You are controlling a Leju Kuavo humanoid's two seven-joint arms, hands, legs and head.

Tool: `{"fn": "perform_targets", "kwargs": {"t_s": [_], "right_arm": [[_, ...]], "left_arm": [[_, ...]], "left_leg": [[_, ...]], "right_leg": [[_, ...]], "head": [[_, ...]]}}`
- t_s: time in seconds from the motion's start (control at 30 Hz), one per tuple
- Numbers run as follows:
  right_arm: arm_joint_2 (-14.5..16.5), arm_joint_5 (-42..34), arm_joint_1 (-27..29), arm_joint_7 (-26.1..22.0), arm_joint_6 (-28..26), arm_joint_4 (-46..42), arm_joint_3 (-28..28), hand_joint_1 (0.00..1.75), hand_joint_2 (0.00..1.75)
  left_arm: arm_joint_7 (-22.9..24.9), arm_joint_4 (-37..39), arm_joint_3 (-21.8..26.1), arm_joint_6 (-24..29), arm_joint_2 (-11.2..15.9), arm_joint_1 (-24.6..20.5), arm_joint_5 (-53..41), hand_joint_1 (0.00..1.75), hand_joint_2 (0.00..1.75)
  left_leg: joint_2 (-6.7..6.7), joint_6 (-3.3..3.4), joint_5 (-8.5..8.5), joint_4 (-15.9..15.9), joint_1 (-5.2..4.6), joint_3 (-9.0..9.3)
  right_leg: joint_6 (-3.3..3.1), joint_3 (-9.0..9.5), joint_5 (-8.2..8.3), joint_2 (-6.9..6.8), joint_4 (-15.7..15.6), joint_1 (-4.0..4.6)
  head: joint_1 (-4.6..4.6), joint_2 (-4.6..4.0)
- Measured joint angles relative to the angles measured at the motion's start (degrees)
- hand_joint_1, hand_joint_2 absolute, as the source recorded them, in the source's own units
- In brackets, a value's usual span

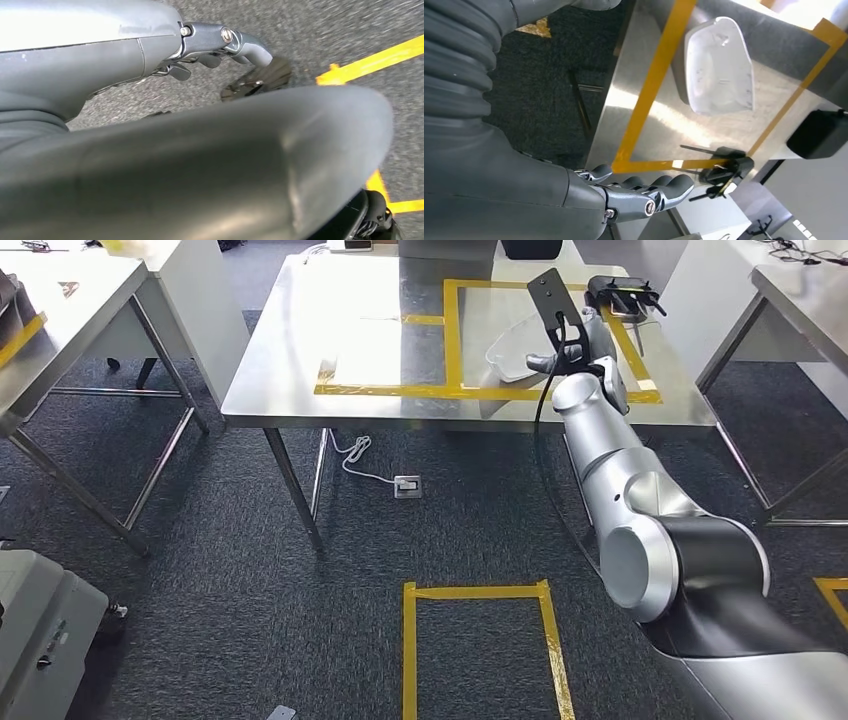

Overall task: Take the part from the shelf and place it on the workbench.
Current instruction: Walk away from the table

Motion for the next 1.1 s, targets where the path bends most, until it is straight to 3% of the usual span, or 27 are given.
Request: {"fn": "perform_targets", "kwargs": {"t_s": [0.07,0.13,0.2,0.27,0.3,0.37,0.43,0.47,0.5,0.53,0.57,0.6,0.67,0.7,0.77,0.8,0.87,0.93,0.97,1.0,1.03,1.1], "right_arm": [[-0.04,-0.04,0.24,0.01,-0.01,-0.01,-0.11,0.0,1.75],[-0.06,-0.05,0.21,-0.01,-0.05,-0.11,-0.16,0.0,1.75],[-0.1,-0.05,0.07,-0.05,-0.13,-0.25,-0.18,0.0,1.75],[-0.15,-0.05,-0.03,-0.1,-0.16,-0.27,-0.2,0.0,1.75],[-0.14,-0.05,-0.06,-0.12,-0.15,-0.26,-0.2,0.0,1.75],[-0.03,-0.06,-0.05,-0.2,-0.16,-0.24,-0.2,0.0,1.75],[0.12,-0.03,0.02,-0.34,-0.2,-0.24,-0.2,0.0,1.75],[0.2,-0.01,0.11,-0.39,-0.22,-0.24,-0.2,0.0,1.75],[0.28,0.01,0.25,-0.43,-0.25,-0.24,-0.2,0.0,1.75],[0.33,0.03,0.39,-0.44,-0.26,-0.24,-0.2,0.0,1.75],[0.36,0.04,0.49,-0.44,-0.28,-0.25,-0.2,0.0,1.75],[0.38,0.06,0.52,-0.44,-0.31,-0.29,-0.2,0.0,1.75],[0.41,0.08,0.46,-0.47,-0.42,-0.44,-0.21,0.0,1.75],[0.45,0.09,0.42,-0.5,-0.45,-0.51,-0.21,0.0,1.75],[0.55,0.09,0.52,-0.53,-0.45,-0.52,-0.22,0.0,1.75],[0.57,0.07,0.65,-0.49,-0.42,-0.49,-0.22,0.0,1.75],[0.55,0.03,0.89,-0.4,-0.36,-0.43,-0.23,0.0,1.75],[0.52,0.03,0.94,-0.37,-0.33,-0.36,-0.25,0.0,1.75],[0.52,0.03,1.02,-0.37,-0.33,-0.31,-0.26,0.0,1.75],[0.52,0.04,1.16,-0.35,-0.32,-0.26,-0.26,0.0,1.75],[0.52,0.04,1.32,-0.34,-0.32,-0.22,-0.26,0.0,1.75],[0.52,0.05,1.49,-0.32,-0.31,-0.22,-0.27,0.0,1.75]], "left_arm": [[0.04,0.0,0.0,0.0,-0.01,-0.01,-0.03,0.0,0.0],[0.07,-0.02,0.0,0.0,-0.07,-0.02,-0.06,0.0,0.0],[0.03,-0.02,0.0,0.0,-0.13,-0.05,-0.1,0.0,0.0],[0.03,-0.01,0.0,0.0,-0.1,-0.01,-0.13,0.0,0.0],[0.04,0.0,0.0,0.0,-0.08,0.03,-0.14,0.0,0.0],[0.07,0.01,0.0,0.0,-0.02,0.07,-0.16,0.0,0.0],[0.07,0.01,0.0,0.0,-0.01,0.08,-0.11,0.0,0.0],[0.07,0.01,0.0,0.0,0.0,0.09,-0.07,0.0,0.0],[0.07,0.01,0.0,0.0,0.0,0.11,-0.03,0.0,0.0],[0.06,0.01,0.0,0.0,0.0,0.12,0.01,0.0,0.0],[0.05,-0.01,0.0,0.0,0.0,0.11,0.02,0.0,0.0],[0.04,-0.03,0.0,0.0,-0.01,0.08,0.04,0.0,0.0],[-0.03,-0.09,0.0,0.0,-0.01,0.05,0.09,0.0,0.0],[-0.05,-0.11,0.0,0.0,0.0,0.06,0.1,0.0,0.0],[-0.07,-0.09,0.0,0.0,0.01,0.13,0.13,0.0,0.0],[-0.05,-0.07,0.0,0.0,0.03,0.14,0.13,0.0,0.0],[0.01,-0.03,0.0,0.0,0.04,0.16,0.12,0.0,0.0],[0.05,-0.02,0.0,0.0,0.04,0.18,0.12,0.0,0.0],[0.07,-0.01,0.0,0.0,0.04,0.19,0.12,0.0,0.0],[0.07,0.0,0.01,0.0,0.04,0.21,0.12,0.0,0.0],[0.07,0.01,0.01,0.0,0.04,0.22,0.11,0.0,0.0],[0.07,0.01,0.01,0.0,0.03,0.22,0.09,0.0,0.0]], "left_leg": [[0.0,-0.08,1.24,0.11,-0.16,-1.52],[-0.02,-0.44,2.3,0.15,-0.32,-2.47],[-0.02,-1.05,3.31,-0.07,-0.34,-2.69],[-0.08,-1.73,4.02,-0.41,-0.28,-2.81],[-0.11,-2.09,3.3,-0.02,-0.26,-3.21],[-0.09,-2.87,-1.26,3.88,-0.05,-4.65],[0.02,-3.63,-6.5,11.21,0.38,-6.33],[0.05,-3.92,-7.42,14.32,0.59,-6.65],[0.06,-4.14,-7.03,16.02,0.77,-6.26],[0.07,-4.28,-5.69,15.75,0.91,-4.93],[0.09,-4.35,-4.27,13.57,1.03,-2.63],[0.1,-4.35,-4.02,9.9,1.11,0.37],[-0.11,-3.67,-5.31,2.84,0.87,5.32],[-0.23,-3.15,-6.07,0.88,0.61,6.33],[-0.27,-1.98,-5.33,0.04,0.3,6.02],[-0.18,-1.46,-4.66,-0.02,0.27,5.64],[0.04,-0.53,-2.98,-0.24,0.44,4.31],[0.11,-0.09,-1.42,-0.2,0.35,2.36],[0.13,-0.04,-0.66,-0.17,0.29,1.35],[0.13,-0.02,0.11,-0.13,0.23,0.34],[0.13,-0.06,0.87,-0.09,0.19,-0.67],[0.12,-0.31,2.27,0.05,0.18,-2.4]], "right_leg": [[-0.68,4.59,2.67,0.08,-4.1,0.41],[-1.58,10.64,2.6,0.12,-12.16,0.95],[-2.24,13.2,1.48,0.17,-16.56,1.33],[-2.82,12.86,2.43,0.11,-17.28,1.21],[-3.2,12.47,3.14,0.01,-17.47,1.03],[-3.75,11.26,4.73,-0.19,-17.87,0.62],[-3.87,9.52,6.17,-0.18,-17.87,0.52],[-3.8,8.59,6.9,-0.18,-17.85,0.49],[-3.68,7.65,7.63,-0.19,-17.81,0.46],[-3.49,6.71,8.35,-0.21,-17.75,0.41],[-3.25,5.82,9.03,-0.24,-17.64,0.36],[-2.95,5.03,9.65,-0.28,-17.47,0.33],[-2.22,4.1,10.72,-0.42,-17.2,0.29],[-1.82,3.95,11.28,-0.48,-17.29,0.21],[-1.01,3.85,12.22,-0.49,-17.8,0.0],[-0.64,3.5,11.75,-0.42,-17.62,-0.13],[-0.17,1.85,7.49,-0.26,-14.14,-0.22],[-0.01,-0.28,1.69,-0.15,-6.73,-0.16],[-0.01,-0.87,0.24,-0.11,-3.17,-0.1],[-0.06,-0.73,0.12,-0.07,-0.87,-0.04],[-0.18,0.34,1.14,-0.06,-0.41,0.02],[-0.6,5.52,3.48,-0.04,-5.37,0.18]], "head": [[0.0,0.0],[-0.05,0.0],[0.08,0.01],[0.31,0.01],[0.29,0.01],[0.16,0.0],[0.07,0.0],[0.05,0.0],[0.05,0.0],[0.05,0.0],[0.05,0.0],[0.05,0.0],[0.21,0.0],[0.22,0.0],[0.16,0.0],[0.08,0.0],[0.07,0.0],[0.11,0.0],[0.1,0.0],[0.1,0.0],[0.1,0.0],[0.11,0.0]]}}
